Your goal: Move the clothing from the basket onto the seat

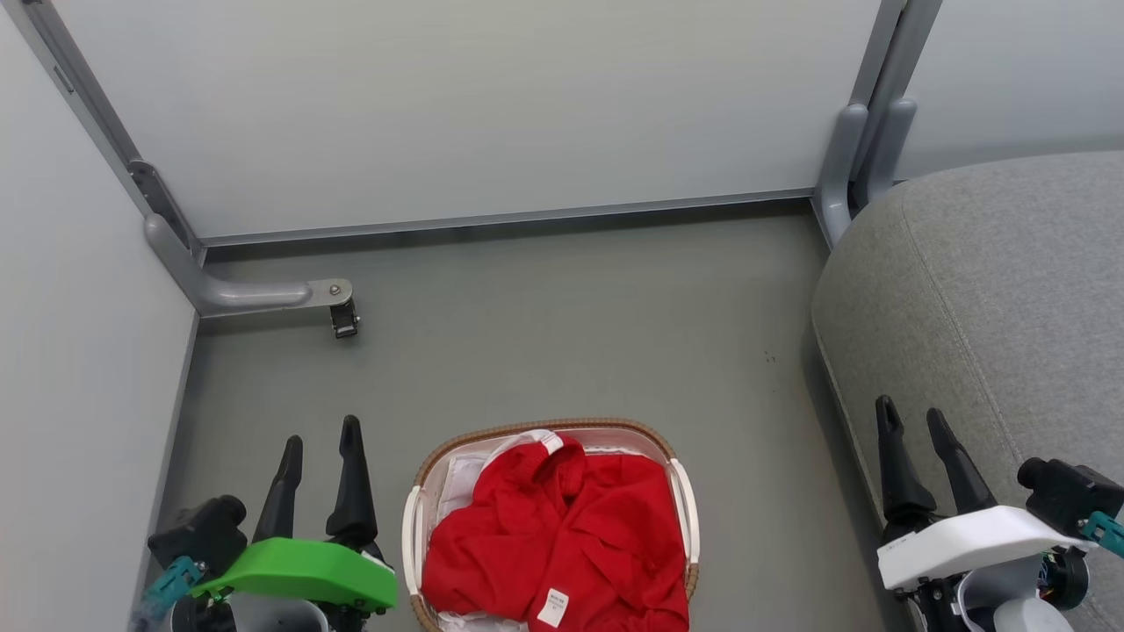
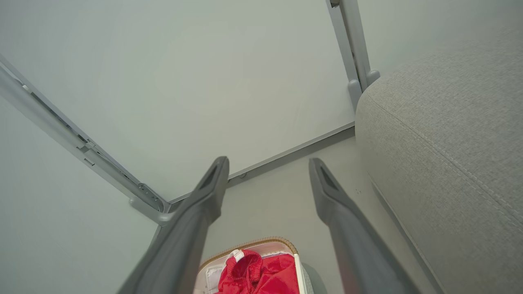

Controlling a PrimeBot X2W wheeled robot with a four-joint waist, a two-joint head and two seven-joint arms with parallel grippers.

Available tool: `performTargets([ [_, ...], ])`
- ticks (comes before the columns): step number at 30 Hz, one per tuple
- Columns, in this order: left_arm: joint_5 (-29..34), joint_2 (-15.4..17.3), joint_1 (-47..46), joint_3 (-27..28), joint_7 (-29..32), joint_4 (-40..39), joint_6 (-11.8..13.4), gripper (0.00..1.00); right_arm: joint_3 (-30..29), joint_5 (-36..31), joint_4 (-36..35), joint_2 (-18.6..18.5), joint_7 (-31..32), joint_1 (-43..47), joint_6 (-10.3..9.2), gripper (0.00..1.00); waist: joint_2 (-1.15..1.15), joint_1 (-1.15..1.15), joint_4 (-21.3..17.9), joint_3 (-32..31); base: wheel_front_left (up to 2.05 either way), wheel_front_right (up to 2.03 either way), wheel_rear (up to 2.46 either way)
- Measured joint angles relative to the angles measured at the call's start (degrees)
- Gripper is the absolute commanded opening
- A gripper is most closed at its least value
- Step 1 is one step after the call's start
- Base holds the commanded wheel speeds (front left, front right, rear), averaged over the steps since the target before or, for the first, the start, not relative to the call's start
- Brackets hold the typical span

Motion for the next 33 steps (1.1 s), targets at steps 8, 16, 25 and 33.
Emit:
performTargets([
  [8,4.24,0.03,0.24,-0.58,-1.10,0.66,0.24,1.00,0.79,-5.01,0.19,-0.04,-1.10,0.02,0.00,1.00,0.00,0.00,0.07,0.09,0.00,0.00,0.00],
  [16,7.78,0.08,0.25,-1.51,-2.20,2.26,0.42,1.00,1.56,-9.44,0.19,-0.12,-2.26,0.03,0.00,1.00,0.00,0.00,0.04,0.31,0.00,0.00,0.00],
  [25,11.45,0.11,0.29,-1.92,-3.36,4.23,0.49,1.00,2.16,-13.88,0.09,-0.16,-3.37,0.57,0.01,1.00,0.00,0.00,0.12,0.13,0.00,0.00,0.00],
  [33,14.63,0.14,0.53,-1.96,-4.28,5.48,0.75,1.00,2.47,-18.03,0.07,-0.21,-4.24,1.16,0.01,1.00,0.00,0.00,0.24,0.00,0.00,0.00,0.00],
])
